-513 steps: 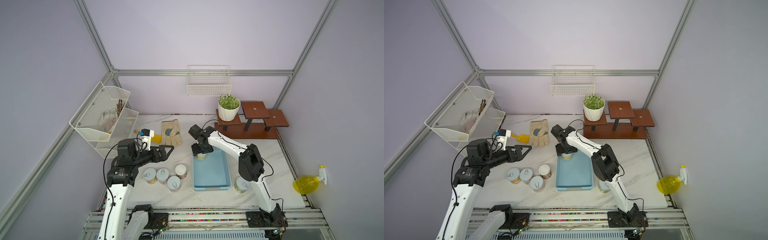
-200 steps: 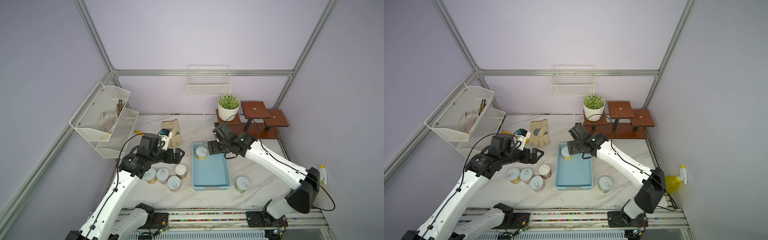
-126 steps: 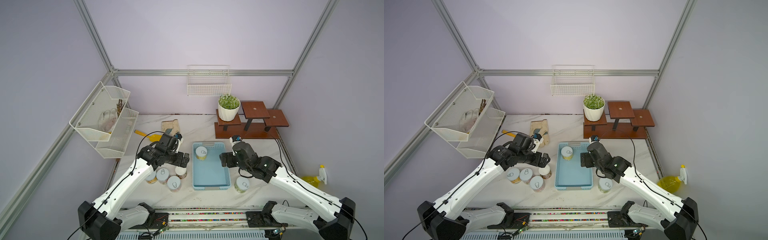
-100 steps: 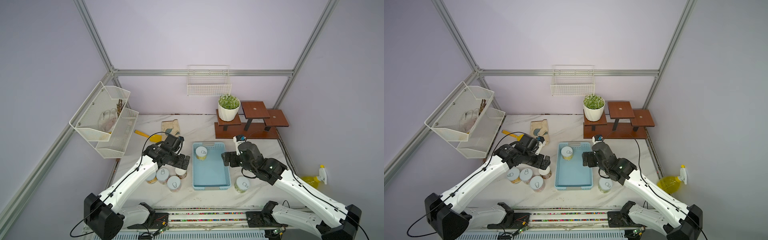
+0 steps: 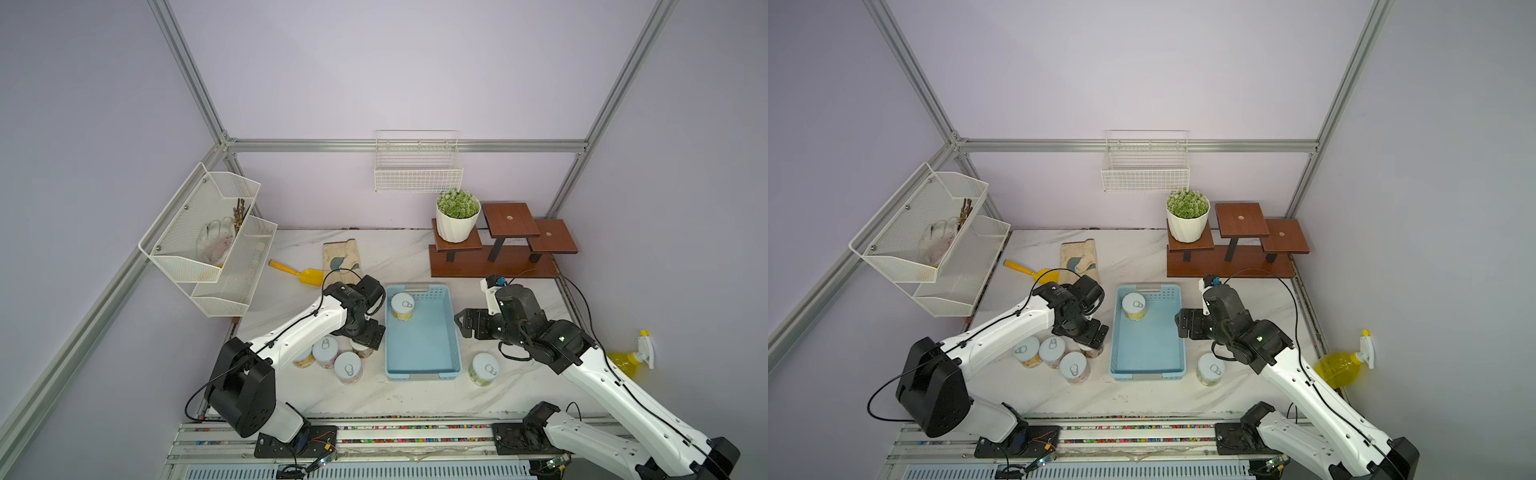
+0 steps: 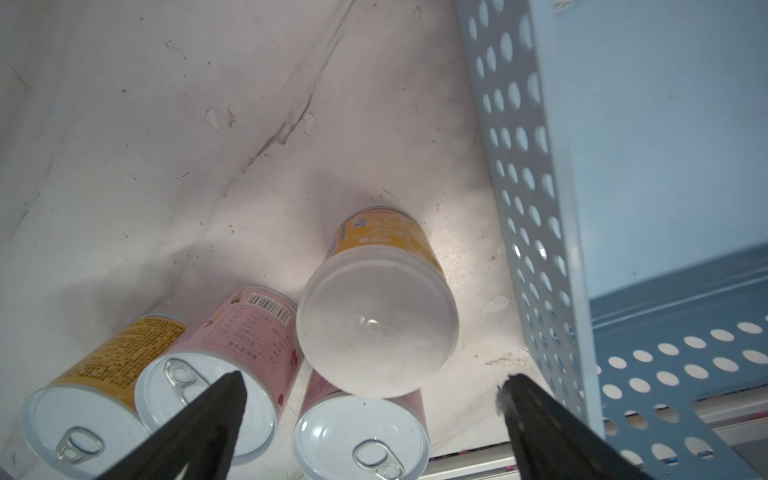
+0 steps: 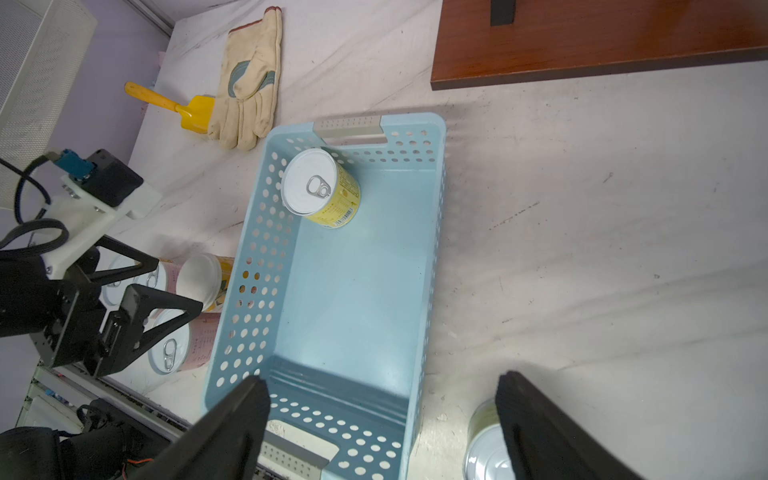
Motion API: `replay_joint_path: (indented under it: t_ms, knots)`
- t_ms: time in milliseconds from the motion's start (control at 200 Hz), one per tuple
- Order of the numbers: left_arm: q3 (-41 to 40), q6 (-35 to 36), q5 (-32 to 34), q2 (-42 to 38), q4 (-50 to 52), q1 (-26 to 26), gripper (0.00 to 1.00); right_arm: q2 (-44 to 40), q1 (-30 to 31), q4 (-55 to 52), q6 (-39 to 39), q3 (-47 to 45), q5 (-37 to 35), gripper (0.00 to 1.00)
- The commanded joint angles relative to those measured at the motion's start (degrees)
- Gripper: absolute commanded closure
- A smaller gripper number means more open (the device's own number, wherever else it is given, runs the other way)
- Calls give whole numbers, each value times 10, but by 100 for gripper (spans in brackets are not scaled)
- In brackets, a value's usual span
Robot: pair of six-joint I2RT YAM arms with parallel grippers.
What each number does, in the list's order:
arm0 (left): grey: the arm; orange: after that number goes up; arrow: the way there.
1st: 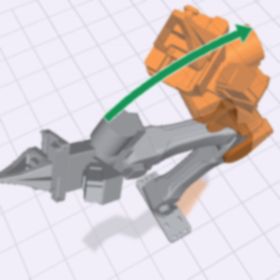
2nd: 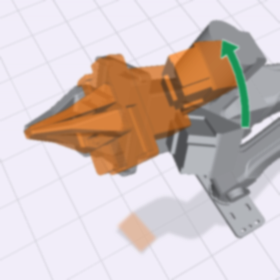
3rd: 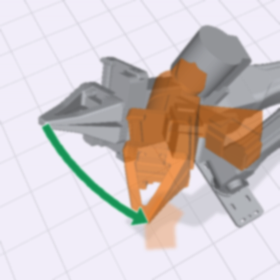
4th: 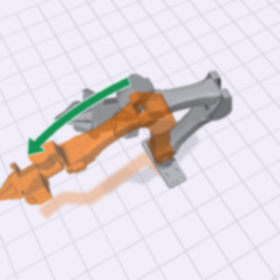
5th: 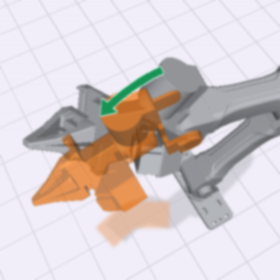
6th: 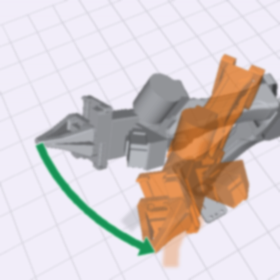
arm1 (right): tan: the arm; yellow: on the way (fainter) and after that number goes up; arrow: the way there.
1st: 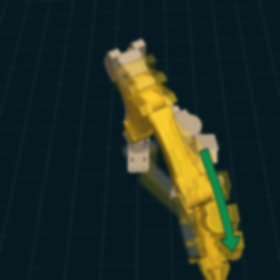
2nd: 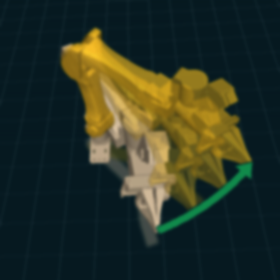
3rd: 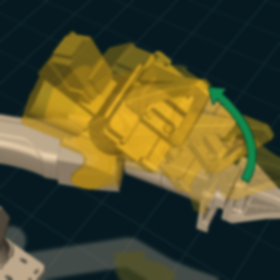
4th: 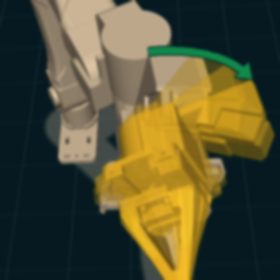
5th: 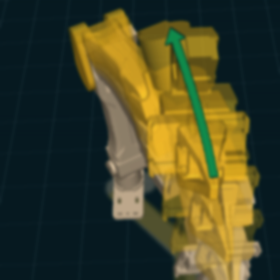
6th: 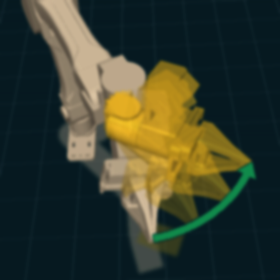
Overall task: Put the canned food in the basket
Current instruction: Pick up the canned food from the center of the board.
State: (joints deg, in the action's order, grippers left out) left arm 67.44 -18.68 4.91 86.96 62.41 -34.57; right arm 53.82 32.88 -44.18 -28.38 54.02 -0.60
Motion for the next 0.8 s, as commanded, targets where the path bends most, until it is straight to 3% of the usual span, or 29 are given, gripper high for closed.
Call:
replay_joint_path:
  t_ms: [0, 85, 425, 795]
  knots:
    - [24, -16, 16, 12, 7, -1, 1, -6, -1, -19, -7, -6, -8, 9]
    - [28, -21, 10, 24, 5, -2, 7, -6, -2, -17, -6, -5, -6, 9]
    - [8, -31, 3, 37, -13, -1, 9, -4, -1, -13, -6, -5, -3, 9]
    - [-21, -36, -4, 50, -36, -2, 18, 2, -1, 13, -17, -11, 18, 9]
